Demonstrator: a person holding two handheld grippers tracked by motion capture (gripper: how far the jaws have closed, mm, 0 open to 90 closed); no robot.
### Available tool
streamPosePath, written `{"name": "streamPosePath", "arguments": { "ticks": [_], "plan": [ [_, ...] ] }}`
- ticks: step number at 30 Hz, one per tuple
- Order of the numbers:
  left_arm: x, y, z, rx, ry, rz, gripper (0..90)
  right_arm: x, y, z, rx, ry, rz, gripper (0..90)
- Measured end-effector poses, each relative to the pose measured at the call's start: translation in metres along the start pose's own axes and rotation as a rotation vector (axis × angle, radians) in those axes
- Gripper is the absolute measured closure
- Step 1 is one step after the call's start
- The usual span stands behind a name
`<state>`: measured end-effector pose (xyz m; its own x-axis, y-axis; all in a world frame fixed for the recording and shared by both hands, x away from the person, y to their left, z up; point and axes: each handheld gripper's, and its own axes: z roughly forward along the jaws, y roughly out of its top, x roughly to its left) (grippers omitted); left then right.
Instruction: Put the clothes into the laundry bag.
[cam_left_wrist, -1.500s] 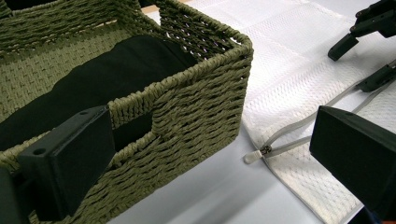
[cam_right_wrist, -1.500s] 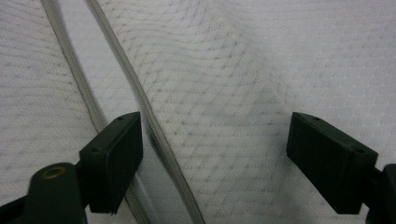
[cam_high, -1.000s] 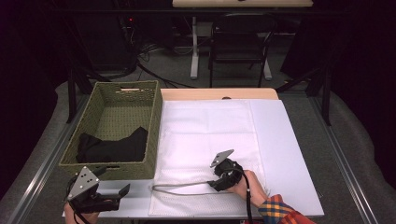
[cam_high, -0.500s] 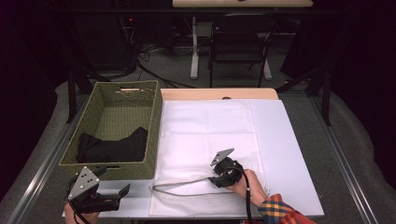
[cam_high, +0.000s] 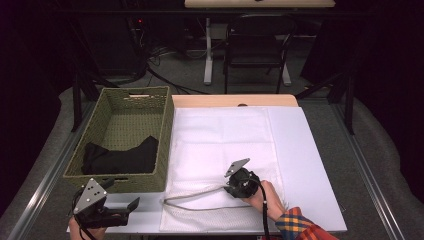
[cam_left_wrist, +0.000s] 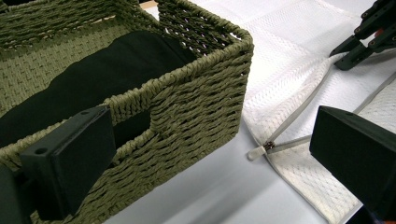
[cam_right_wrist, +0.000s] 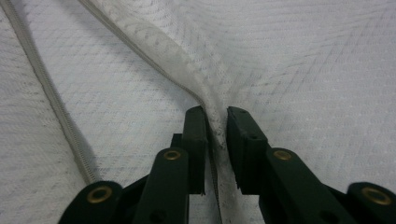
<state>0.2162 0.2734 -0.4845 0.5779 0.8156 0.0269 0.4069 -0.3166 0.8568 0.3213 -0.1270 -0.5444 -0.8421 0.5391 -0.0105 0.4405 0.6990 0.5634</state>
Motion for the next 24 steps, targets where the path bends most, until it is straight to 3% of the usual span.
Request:
{"name": "streamPosePath", "arguments": {
  "ticks": [8, 14, 24],
  "plan": [
    [0.0, 0.0, 0.001, 0.008, 0.001, 0.006, 0.0, -0.001, 0.0, -0.001, 0.005, 0.003, 0.005, 86.1],
    [-0.001, 0.0, 0.0, 0.009, 0.001, 0.008, 0.0, -0.001, 0.001, -0.003, 0.004, -0.001, 0.011, 86.5],
    [-0.001, 0.0, 0.0, 0.012, -0.002, 0.009, 0.0, -0.003, 0.006, -0.016, -0.041, -0.004, 0.026, 87.5]
  ]
}}
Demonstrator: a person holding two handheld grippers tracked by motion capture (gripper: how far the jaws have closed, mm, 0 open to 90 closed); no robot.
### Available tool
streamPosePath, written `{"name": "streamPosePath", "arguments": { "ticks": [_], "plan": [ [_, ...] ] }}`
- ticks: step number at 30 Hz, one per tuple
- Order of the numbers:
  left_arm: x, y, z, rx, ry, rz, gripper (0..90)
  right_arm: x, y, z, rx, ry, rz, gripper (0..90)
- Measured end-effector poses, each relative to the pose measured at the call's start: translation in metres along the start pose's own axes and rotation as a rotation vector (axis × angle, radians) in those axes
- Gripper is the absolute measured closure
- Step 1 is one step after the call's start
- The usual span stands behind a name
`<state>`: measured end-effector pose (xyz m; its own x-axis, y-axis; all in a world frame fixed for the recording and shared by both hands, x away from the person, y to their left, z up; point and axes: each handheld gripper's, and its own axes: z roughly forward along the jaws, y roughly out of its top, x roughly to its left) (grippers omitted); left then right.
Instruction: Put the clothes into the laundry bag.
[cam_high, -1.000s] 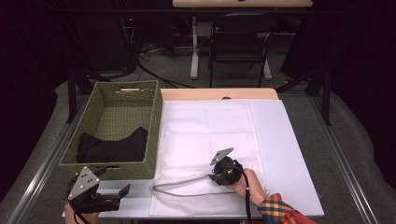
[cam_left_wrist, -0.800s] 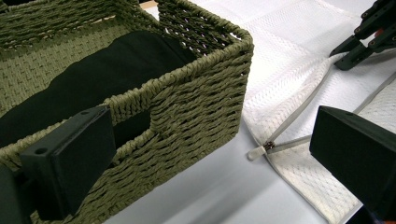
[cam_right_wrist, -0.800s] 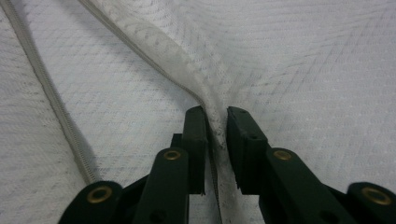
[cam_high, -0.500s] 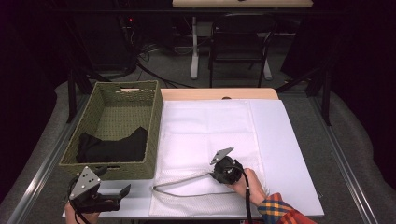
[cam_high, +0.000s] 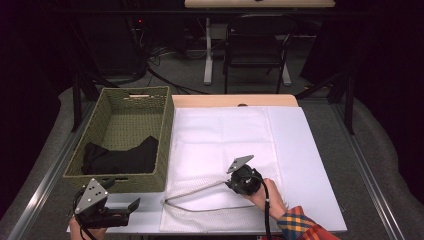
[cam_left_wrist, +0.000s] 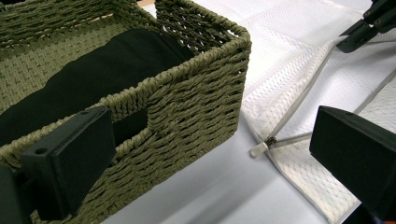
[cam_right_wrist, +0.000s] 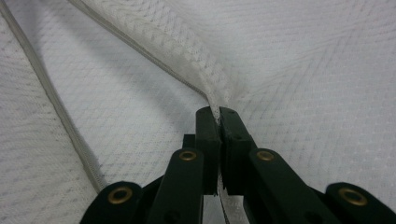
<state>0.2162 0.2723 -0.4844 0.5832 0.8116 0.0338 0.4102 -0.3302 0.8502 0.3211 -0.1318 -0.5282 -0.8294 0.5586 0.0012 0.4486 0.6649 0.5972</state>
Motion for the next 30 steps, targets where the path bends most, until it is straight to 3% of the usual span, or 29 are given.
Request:
{"name": "streamPosePath", "arguments": {
  "ticks": [12, 30],
  "plan": [
    [0.0, 0.0, 0.0, -0.003, -0.006, 0.0, 0.0, -0.001, 0.005, -0.016, -0.076, -0.007, 0.022, 88.0],
    [-0.001, 0.001, 0.0, -0.001, -0.019, 0.012, 0.0, 0.002, 0.01, -0.035, -0.182, -0.011, 0.003, 88.3]
  ]
}}
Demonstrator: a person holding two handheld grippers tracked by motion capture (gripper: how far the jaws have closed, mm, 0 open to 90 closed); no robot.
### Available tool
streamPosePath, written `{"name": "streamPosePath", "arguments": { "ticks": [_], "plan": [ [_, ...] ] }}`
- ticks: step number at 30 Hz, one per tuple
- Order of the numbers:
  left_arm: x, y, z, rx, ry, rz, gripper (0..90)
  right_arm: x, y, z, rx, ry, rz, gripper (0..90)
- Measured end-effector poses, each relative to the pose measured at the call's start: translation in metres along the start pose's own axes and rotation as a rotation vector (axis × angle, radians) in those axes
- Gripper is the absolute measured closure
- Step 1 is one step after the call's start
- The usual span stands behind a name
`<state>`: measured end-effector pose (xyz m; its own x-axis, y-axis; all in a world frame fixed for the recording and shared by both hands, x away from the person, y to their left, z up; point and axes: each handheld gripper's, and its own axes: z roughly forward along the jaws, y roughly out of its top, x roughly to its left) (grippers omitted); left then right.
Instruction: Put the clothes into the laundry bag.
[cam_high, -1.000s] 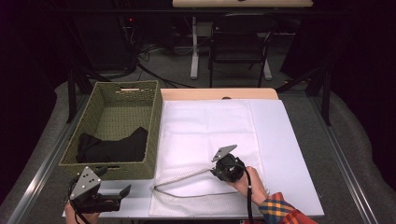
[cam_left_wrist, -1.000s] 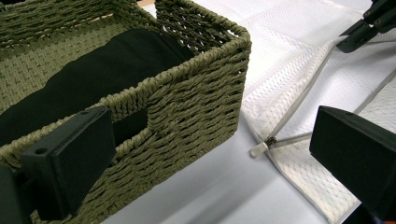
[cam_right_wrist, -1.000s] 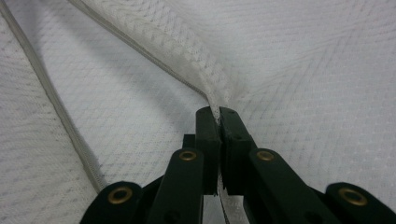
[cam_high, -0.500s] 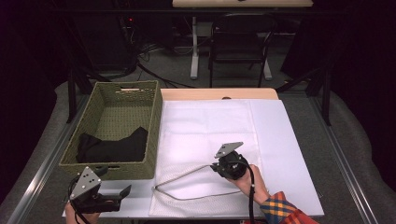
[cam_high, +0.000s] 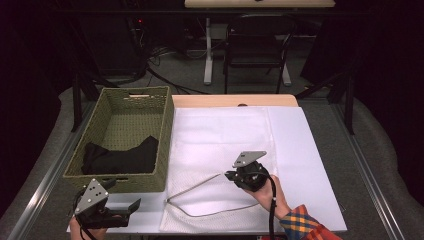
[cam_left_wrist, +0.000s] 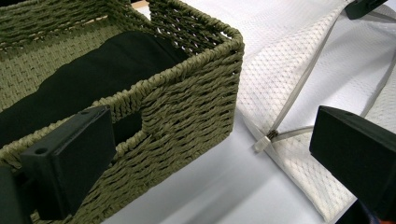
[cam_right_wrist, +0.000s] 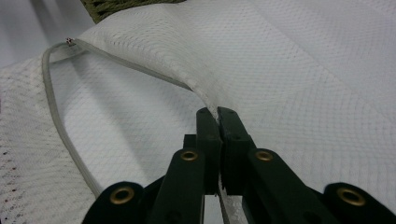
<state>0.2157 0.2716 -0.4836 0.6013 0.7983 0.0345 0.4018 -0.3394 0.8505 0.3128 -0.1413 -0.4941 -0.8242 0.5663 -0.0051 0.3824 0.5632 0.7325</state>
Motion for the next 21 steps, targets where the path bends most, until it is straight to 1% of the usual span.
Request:
{"name": "streamPosePath", "arguments": {
  "ticks": [10, 13, 15, 21],
  "plan": [
    [-0.001, 0.001, 0.001, 0.004, -0.014, 0.002, 0.0, 0.0, 0.003, -0.007, -0.041, -0.002, -0.012, 88.4],
    [0.0, 0.001, 0.001, 0.008, -0.014, 0.004, 0.0, 0.0, 0.003, -0.008, -0.045, -0.002, -0.011, 88.4],
    [0.0, 0.001, 0.001, 0.007, -0.016, 0.004, 0.0, 0.0, 0.004, -0.01, -0.057, -0.003, -0.008, 88.4],
    [0.0, 0.002, -0.001, 0.006, -0.026, 0.005, 0.0, -0.001, 0.005, -0.011, -0.059, -0.004, -0.011, 88.4]
  ]
}}
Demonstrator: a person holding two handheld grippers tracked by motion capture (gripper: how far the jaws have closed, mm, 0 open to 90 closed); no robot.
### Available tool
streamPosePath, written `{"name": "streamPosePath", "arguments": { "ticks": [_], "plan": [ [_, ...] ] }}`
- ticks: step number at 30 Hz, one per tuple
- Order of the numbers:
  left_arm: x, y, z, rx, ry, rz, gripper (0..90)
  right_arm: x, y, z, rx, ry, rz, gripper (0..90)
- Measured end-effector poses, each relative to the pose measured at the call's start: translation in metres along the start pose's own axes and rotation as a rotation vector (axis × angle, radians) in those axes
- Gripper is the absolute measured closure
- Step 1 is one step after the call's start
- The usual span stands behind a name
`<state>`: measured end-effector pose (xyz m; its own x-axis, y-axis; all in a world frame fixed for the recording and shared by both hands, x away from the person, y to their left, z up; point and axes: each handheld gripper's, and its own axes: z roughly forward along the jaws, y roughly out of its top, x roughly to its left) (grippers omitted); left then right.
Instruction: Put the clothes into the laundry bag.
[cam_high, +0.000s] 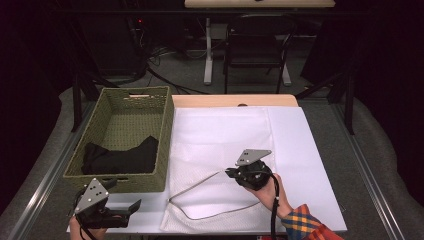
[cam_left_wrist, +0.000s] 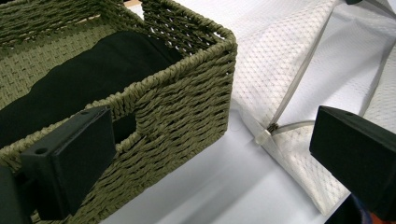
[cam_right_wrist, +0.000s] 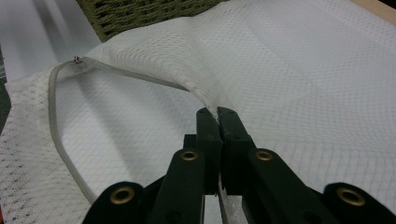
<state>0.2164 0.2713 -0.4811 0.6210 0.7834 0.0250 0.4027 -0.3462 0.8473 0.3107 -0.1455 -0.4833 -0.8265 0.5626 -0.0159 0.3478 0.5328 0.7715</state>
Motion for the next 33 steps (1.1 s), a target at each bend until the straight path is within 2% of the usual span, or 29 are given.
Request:
{"name": "streamPosePath", "arguments": {
  "ticks": [12, 23, 29, 33],
  "plan": [
    [0.002, 0.01, -0.003, 0.008, -0.039, 0.022, 0.0, -0.001, -0.002, 0.002, 0.006, -0.002, 0.0, 88.4],
    [0.01, 0.028, -0.017, -0.01, -0.073, 0.02, 0.0, 0.0, -0.001, 0.0, 0.004, -0.007, -0.004, 88.4],
    [0.016, 0.042, -0.02, 0.016, -0.097, 0.048, 0.0, 0.0, -0.001, 0.0, 0.005, -0.01, -0.005, 88.5],
    [0.021, 0.051, -0.022, 0.034, -0.097, 0.059, 0.0, -0.001, -0.001, 0.0, 0.009, -0.009, -0.003, 88.6]
  ]
}}
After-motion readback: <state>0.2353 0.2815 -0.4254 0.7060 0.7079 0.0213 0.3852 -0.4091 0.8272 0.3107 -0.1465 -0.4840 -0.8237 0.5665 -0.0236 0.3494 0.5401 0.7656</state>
